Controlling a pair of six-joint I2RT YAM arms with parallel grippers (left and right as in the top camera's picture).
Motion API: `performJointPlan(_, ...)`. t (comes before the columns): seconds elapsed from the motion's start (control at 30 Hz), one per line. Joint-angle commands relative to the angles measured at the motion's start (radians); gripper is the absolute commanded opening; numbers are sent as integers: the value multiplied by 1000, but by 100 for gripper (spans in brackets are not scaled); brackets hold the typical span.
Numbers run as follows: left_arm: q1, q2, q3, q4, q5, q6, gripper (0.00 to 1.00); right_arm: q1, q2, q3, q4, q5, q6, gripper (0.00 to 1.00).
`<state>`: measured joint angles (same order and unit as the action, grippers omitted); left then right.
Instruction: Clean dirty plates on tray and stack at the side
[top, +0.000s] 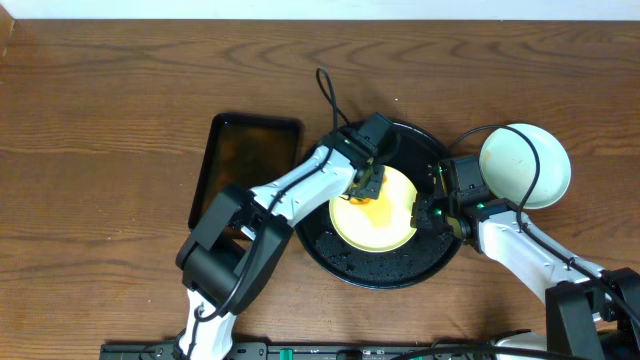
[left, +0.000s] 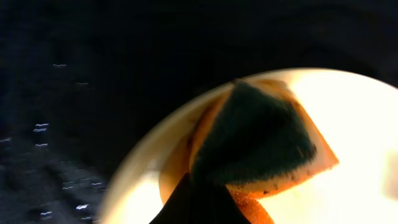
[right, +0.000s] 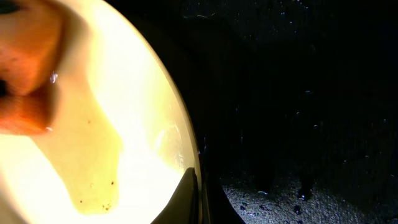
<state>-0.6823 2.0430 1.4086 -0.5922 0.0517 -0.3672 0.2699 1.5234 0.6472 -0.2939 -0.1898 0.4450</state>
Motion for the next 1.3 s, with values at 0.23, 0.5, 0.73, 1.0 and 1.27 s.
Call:
performJointPlan(0.23,41,-206,-2,-116,-124,-5,7,10,2,-2,-10,111,11,1)
performJointPlan(0.5,124,-293,-2,-200,-124,-13,7,10,2,-2,55,148,10,1)
performJointPlan(0.73,280,-303,-2,-267,-124,-82,8,10,-18,3,134,166,-98,1)
performJointPlan(1.0,431,-303,-2,-320,-123,-103,8,10,-137,8,135,167,-174,1)
performJointPlan(1.27,488,-303,-2,-332,-123,-102,7,10,-275,8,91,223,-224,1)
